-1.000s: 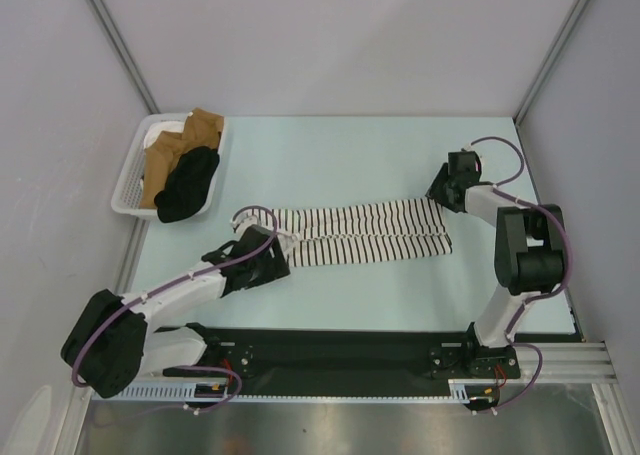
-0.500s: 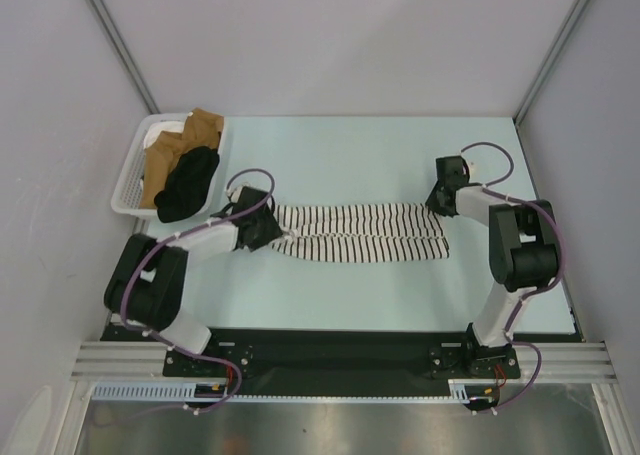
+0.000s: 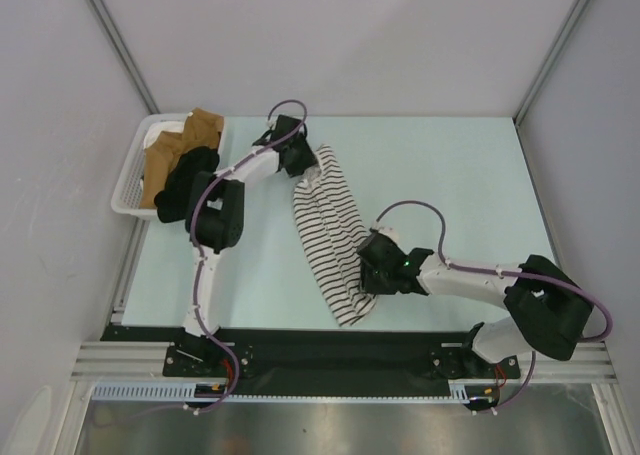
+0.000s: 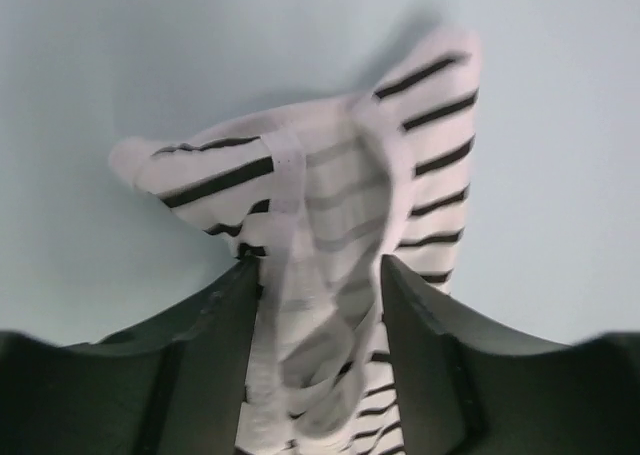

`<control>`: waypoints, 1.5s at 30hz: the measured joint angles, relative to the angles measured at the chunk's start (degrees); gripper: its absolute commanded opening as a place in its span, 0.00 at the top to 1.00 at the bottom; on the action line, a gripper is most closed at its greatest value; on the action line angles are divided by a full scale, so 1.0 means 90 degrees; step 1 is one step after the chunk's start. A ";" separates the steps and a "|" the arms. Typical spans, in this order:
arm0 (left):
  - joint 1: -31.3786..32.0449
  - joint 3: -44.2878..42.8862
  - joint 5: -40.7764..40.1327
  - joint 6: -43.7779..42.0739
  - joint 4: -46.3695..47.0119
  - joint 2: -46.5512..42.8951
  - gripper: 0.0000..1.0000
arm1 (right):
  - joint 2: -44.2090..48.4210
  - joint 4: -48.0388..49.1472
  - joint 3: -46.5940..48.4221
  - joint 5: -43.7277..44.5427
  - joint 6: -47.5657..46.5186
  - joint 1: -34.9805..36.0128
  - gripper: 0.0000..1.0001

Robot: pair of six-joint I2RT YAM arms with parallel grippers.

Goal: Fold and stack the tank tops
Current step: Fold the tank top

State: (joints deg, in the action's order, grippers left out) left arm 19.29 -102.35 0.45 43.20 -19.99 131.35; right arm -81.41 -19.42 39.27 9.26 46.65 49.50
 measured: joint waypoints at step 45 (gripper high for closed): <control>0.0238 0.4702 0.0889 -0.0121 0.1892 -0.2766 0.61 | -0.5156 0.1528 0.5496 -0.4235 -0.1678 -0.3723 0.51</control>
State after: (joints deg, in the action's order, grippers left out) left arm 21.43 -60.03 8.45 42.11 -2.96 106.45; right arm -127.81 -5.67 88.73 -28.86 31.55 15.99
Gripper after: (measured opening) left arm 0.456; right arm 0.540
